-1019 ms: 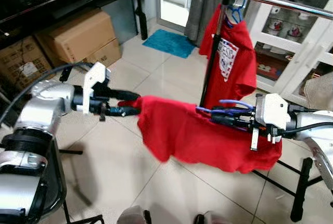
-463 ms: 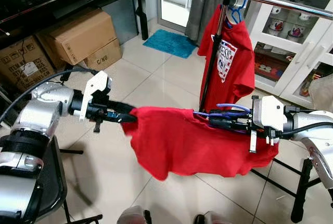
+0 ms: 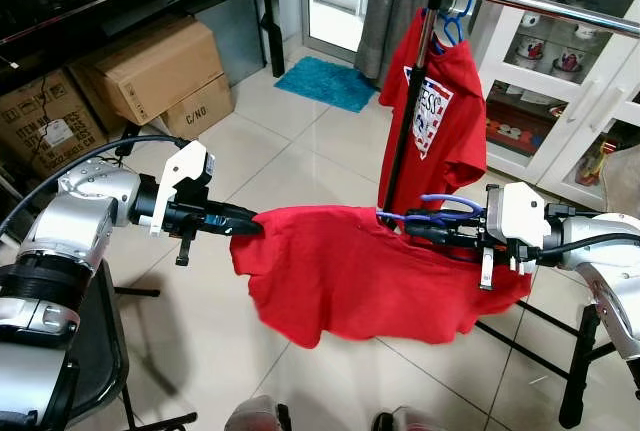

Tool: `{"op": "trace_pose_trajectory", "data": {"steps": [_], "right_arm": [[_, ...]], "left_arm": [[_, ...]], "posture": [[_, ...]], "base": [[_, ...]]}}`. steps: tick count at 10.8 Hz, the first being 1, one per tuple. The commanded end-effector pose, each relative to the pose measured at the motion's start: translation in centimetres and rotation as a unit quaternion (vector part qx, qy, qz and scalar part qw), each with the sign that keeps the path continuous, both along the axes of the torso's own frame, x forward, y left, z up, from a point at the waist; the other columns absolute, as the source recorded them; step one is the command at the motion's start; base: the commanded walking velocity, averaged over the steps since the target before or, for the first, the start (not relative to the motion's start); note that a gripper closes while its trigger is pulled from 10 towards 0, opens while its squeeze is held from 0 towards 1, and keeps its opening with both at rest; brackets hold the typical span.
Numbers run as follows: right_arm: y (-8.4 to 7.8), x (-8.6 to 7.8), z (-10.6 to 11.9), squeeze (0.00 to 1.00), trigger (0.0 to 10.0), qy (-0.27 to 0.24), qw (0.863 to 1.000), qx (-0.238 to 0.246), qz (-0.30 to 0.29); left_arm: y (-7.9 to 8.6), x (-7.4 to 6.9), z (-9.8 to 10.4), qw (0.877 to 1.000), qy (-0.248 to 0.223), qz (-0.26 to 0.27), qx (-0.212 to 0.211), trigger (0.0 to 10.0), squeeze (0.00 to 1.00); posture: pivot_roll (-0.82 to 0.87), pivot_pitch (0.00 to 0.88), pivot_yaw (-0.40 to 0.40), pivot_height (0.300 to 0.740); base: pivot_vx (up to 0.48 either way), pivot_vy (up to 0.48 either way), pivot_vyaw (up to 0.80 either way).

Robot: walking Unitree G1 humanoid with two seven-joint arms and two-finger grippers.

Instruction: Hang hanger

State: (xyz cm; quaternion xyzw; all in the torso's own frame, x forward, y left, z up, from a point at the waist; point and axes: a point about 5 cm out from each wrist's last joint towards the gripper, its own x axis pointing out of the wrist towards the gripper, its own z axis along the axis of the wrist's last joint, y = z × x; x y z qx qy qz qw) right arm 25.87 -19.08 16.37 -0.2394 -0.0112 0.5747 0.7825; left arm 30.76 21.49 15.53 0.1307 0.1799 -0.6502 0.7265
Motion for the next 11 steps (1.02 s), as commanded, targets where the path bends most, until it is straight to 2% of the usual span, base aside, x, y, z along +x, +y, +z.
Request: {"op": "trace_pose_trajectory", "data": {"steps": [1,7,11], "right_arm": [[0.0,0.3,0.4,0.0,0.0,-0.013,1.0,-0.008,0.001],[-0.6,0.6,0.3,0.0,0.0,-0.012,1.0,-0.01,-0.01],[-3.7,1.1,-1.3,0.0,0.0,0.019,0.996,-0.013,-0.082]], "left_arm": [[0.2,-0.3,0.2,1.0,-0.003,-0.01,0.01,0.0,0.0],[0.7,0.1,0.5,1.0,-0.013,0.012,0.006,0.0,0.0],[2.7,0.3,2.0,0.997,-0.038,0.061,0.003,0.0,0.0]], "posture": [[-0.06,0.0,0.045,0.74],[-0.06,0.0,0.048,0.74],[-0.06,0.0,0.045,0.74]], "base": [[0.0,0.0,0.0],[0.0,0.0,0.0],[0.0,0.0,0.0]]}}
